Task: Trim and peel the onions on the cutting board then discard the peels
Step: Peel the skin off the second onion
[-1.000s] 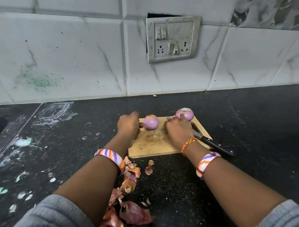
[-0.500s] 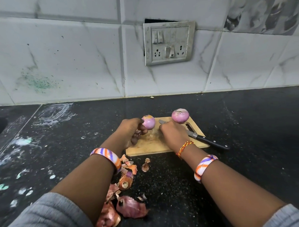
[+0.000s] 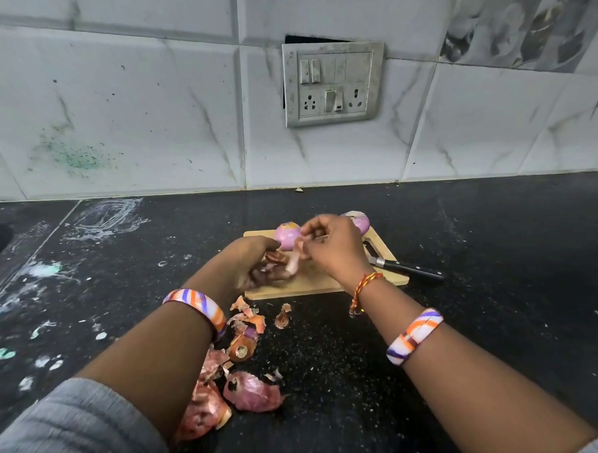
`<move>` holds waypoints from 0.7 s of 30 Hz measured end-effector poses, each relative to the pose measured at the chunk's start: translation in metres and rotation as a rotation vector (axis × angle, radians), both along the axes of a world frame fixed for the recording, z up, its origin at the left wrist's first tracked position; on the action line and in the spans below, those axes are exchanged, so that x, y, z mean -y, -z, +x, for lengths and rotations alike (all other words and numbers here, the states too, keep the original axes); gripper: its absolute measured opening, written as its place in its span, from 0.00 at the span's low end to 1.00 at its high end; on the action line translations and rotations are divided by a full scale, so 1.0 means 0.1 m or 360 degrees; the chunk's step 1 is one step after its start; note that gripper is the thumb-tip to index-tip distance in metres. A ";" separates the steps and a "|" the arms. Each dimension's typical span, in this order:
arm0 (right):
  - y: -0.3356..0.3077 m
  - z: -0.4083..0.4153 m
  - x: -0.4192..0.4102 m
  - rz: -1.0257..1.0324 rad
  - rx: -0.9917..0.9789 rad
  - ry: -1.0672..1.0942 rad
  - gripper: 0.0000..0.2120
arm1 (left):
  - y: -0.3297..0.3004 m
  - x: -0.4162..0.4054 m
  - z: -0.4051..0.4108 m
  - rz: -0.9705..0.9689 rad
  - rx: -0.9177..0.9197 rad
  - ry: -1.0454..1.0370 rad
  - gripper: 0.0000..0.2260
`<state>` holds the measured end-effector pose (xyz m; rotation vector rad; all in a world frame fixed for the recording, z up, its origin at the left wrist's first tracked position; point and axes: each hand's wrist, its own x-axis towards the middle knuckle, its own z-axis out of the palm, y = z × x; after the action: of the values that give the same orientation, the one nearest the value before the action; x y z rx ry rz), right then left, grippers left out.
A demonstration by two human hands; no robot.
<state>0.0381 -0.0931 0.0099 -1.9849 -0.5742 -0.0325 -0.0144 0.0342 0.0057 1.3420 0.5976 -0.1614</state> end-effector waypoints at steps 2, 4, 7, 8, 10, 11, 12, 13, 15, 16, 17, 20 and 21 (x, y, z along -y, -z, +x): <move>-0.06 -0.05 -0.02 0.0067 0.0073 -0.0007 0.11 | -0.04 0.10 -0.01 -0.0202 0.0117 -0.0013 0.17; -0.10 -0.13 -0.01 -0.0169 0.0272 -0.0148 0.07 | -0.03 0.16 0.03 -0.0211 0.0173 -0.0054 0.17; -0.08 -0.13 0.13 -0.0303 0.0387 -0.0342 0.12 | 0.02 0.18 0.09 -0.0041 0.0144 -0.0136 0.17; -0.07 -0.09 0.19 -0.0281 0.0397 -0.0330 0.14 | 0.03 0.17 0.11 -0.0014 0.0127 -0.0189 0.18; -0.03 0.09 0.38 -0.0467 0.0450 -0.0163 0.18 | 0.04 0.11 0.11 0.0000 0.0123 -0.0342 0.18; 0.00 0.20 0.49 -0.0759 0.0475 -0.0044 0.20 | 0.04 0.08 0.11 0.0019 0.0137 -0.0414 0.18; 0.02 0.31 0.61 -0.1133 0.0470 0.0065 0.21 | 0.03 0.06 0.11 0.0040 0.0152 -0.0479 0.17; 0.05 0.40 0.73 -0.1467 0.0393 0.0133 0.21 | 0.01 0.03 0.12 0.0053 0.0169 -0.0539 0.17; 0.10 0.46 0.89 -0.1771 0.0204 0.0155 0.18 | -0.01 -0.01 0.13 0.0051 0.0203 -0.0646 0.16; 0.13 0.46 0.94 -0.1781 0.0220 0.0155 0.16 | -0.02 -0.04 0.15 0.0049 0.0217 -0.0687 0.15; 0.15 0.45 0.97 -0.1755 0.0305 0.0162 0.15 | -0.02 -0.06 0.17 0.0044 0.0223 -0.0716 0.15; 0.20 0.39 1.03 -0.1701 0.0577 0.0142 0.16 | -0.02 -0.09 0.24 0.0019 0.0205 -0.0664 0.14; 0.21 0.39 1.05 -0.1630 0.0605 0.0132 0.16 | -0.02 -0.08 0.26 0.0032 0.0198 -0.0624 0.14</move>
<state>0.0766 -0.1980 -0.0115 -3.0340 -0.8538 -0.2044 0.0115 0.0424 0.0077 1.2189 0.7450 0.2454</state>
